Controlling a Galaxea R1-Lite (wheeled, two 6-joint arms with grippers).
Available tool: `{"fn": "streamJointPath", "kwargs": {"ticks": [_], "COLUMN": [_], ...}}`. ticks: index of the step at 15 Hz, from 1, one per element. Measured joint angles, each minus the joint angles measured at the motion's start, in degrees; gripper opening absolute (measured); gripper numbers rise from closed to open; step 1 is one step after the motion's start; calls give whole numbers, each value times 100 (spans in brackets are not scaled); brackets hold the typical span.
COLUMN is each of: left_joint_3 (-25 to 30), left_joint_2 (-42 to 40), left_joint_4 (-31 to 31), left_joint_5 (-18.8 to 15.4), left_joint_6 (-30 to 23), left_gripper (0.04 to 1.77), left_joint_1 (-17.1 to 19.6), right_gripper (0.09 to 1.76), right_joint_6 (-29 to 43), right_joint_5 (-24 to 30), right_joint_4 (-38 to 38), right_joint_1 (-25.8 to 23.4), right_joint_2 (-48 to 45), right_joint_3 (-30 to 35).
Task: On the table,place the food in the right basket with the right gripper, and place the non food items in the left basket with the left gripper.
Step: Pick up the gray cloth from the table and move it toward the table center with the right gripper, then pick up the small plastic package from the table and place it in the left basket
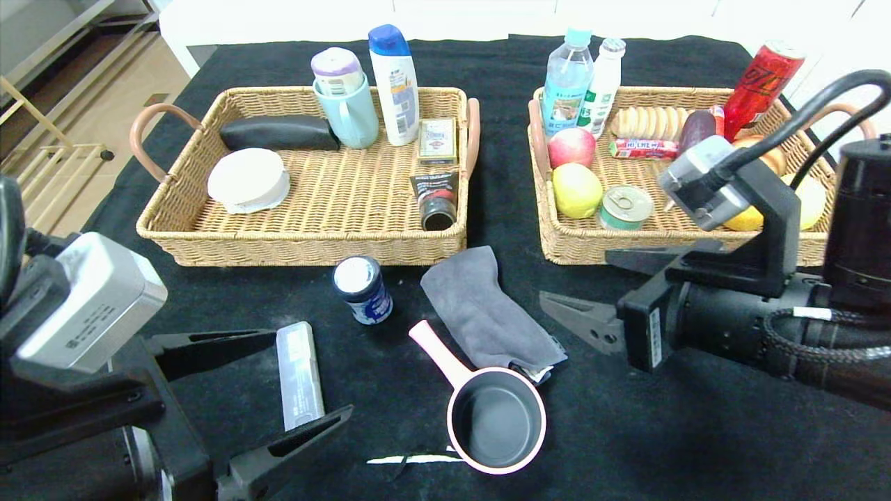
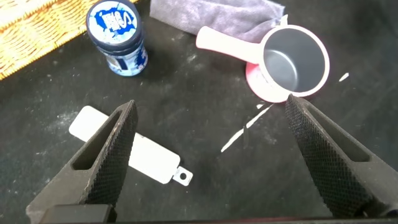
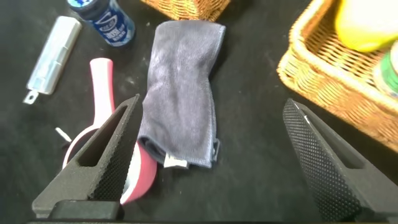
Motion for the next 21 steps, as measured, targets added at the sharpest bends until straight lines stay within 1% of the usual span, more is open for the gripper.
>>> {"fn": "streamJointPath", "kwargs": {"ticks": [3,5,7,9,10,12,14,16,19,21], "left_joint_3": [-20,-66,-127,-278,-400,-784,-1153,-1477,-1762,-1941], "left_joint_2": [191,295,358,436,489,653,866,1048,1352,1549], "left_joint_4": [-74,-68,-50,67,350,1047,1565,2136,2480,2943], "left_joint_5": [328,396,400,490,608,851,979,1031,1025,1008], "left_joint_6": [-50,-107,-129,-408,-600,-1271,-1769,-2041,-2232,-2361], "left_gripper": [172,172,172,172,172,172,172,172,172,172], "left_joint_1": [18,151,284,463,529,608,728,873,1083,1154], "right_gripper": [167,168,168,169,169,170,170,170,170,170], "right_joint_6": [-4,0,7,5,5,7,5,-15,-141,-166], "right_joint_5": [48,91,207,308,329,335,335,340,324,310], "right_joint_4": [-633,-956,-992,-992,-995,-995,-984,-984,-991,-991], "right_joint_1": [-146,-190,-223,-322,-391,-535,-670,-733,-728,-706], "right_joint_2": [-235,-332,-382,-412,-419,-422,-411,-382,-343,-343], "right_joint_3": [507,783,907,984,989,997,1011,1022,1022,1017]}}
